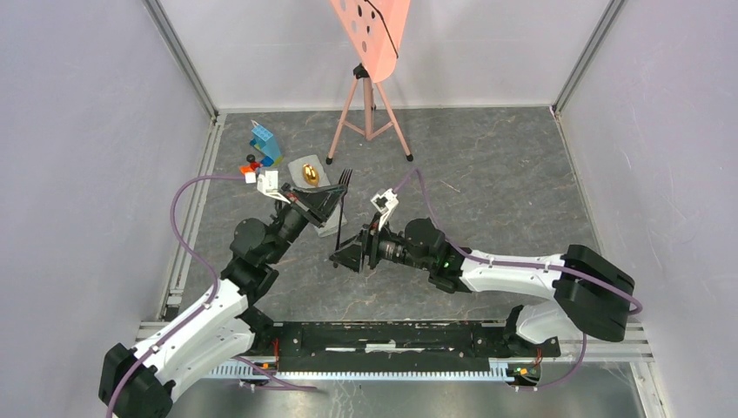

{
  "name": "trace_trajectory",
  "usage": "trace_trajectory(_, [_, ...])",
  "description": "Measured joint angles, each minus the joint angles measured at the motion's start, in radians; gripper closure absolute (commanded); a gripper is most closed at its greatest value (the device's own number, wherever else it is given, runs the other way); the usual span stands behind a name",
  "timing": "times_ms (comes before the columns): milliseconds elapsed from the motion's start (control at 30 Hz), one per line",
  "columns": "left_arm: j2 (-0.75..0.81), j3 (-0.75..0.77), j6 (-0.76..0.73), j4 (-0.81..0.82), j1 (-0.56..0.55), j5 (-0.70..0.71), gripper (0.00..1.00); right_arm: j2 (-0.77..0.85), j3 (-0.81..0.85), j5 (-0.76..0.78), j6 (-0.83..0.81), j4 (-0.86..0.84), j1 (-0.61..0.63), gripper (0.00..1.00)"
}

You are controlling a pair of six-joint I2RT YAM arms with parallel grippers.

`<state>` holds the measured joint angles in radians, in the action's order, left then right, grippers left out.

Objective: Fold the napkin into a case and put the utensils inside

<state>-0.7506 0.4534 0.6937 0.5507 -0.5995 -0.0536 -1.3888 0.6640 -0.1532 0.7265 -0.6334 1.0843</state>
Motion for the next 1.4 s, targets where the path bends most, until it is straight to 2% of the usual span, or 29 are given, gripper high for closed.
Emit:
trace_trajectory(67, [0.004, -0.012, 0.022, 0.039, 0.000, 0.001, 0.98, -0.013, 0.008, 0.000, 0.023, -0.030, 0.000, 0.54])
trace_trajectory(133, [0.008, -0.029, 0.034, 0.068, 0.000, 0.002, 0.98, -0.024, 0.016, 0.000, 0.037, -0.053, 0.000, 0.72])
trace_trajectory(167, [0.008, -0.036, 0.042, 0.082, 0.000, 0.002, 0.98, -0.030, 0.021, 0.000, 0.040, -0.060, 0.000, 0.83])
trace_trajectory(200, [0.008, -0.041, 0.048, 0.088, 0.000, 0.003, 0.96, -0.035, 0.027, -0.002, 0.038, -0.065, 0.000, 0.94])
trace_trajectory(233, [0.008, -0.045, 0.055, 0.088, 0.000, 0.006, 0.87, -0.038, 0.031, -0.005, 0.030, -0.067, 0.000, 1.00])
trace_trajectory(333, [0.017, -0.045, 0.074, 0.074, 0.003, 0.016, 0.49, -0.039, 0.040, -0.009, 0.007, -0.055, 0.000, 1.00])
trace_trajectory(367, [0.031, -0.037, 0.081, 0.040, 0.003, 0.026, 0.43, -0.039, 0.042, -0.012, -0.005, -0.046, 0.000, 1.00])
trace_trajectory(433, [0.061, -0.020, 0.089, -0.040, 0.005, 0.042, 0.40, -0.039, 0.049, -0.015, -0.032, -0.028, -0.003, 1.00])
trace_trajectory(500, [0.091, 0.000, 0.090, -0.122, 0.012, 0.053, 0.41, -0.038, 0.055, -0.023, -0.050, -0.013, -0.004, 1.00])
trace_trajectory(767, [0.143, 0.039, 0.091, -0.284, 0.063, 0.043, 0.58, -0.034, 0.055, -0.063, -0.062, 0.002, -0.006, 1.00])
trace_trajectory(900, [0.131, 0.052, 0.091, -0.296, 0.093, -0.005, 0.61, -0.034, 0.055, -0.078, -0.061, 0.008, -0.013, 1.00])
trace_trajectory(1167, [0.080, 0.060, 0.096, -0.252, 0.129, -0.134, 0.83, -0.034, 0.055, -0.091, -0.048, 0.014, -0.016, 1.00])
trace_trajectory(1233, [0.064, 0.060, 0.101, -0.234, 0.143, -0.169, 0.95, -0.036, 0.055, -0.096, -0.041, 0.014, -0.018, 1.00])
trace_trajectory(1333, [0.053, 0.061, 0.104, -0.222, 0.174, -0.222, 0.98, -0.043, 0.055, -0.101, -0.031, 0.012, -0.022, 1.00])
trace_trajectory(1367, [0.053, 0.061, 0.103, -0.220, 0.185, -0.239, 0.98, -0.047, 0.055, -0.103, -0.028, 0.009, -0.023, 0.98])
trace_trajectory(1400, [0.052, 0.061, 0.103, -0.220, 0.196, -0.253, 0.98, -0.052, 0.055, -0.107, -0.027, 0.004, -0.025, 0.89])
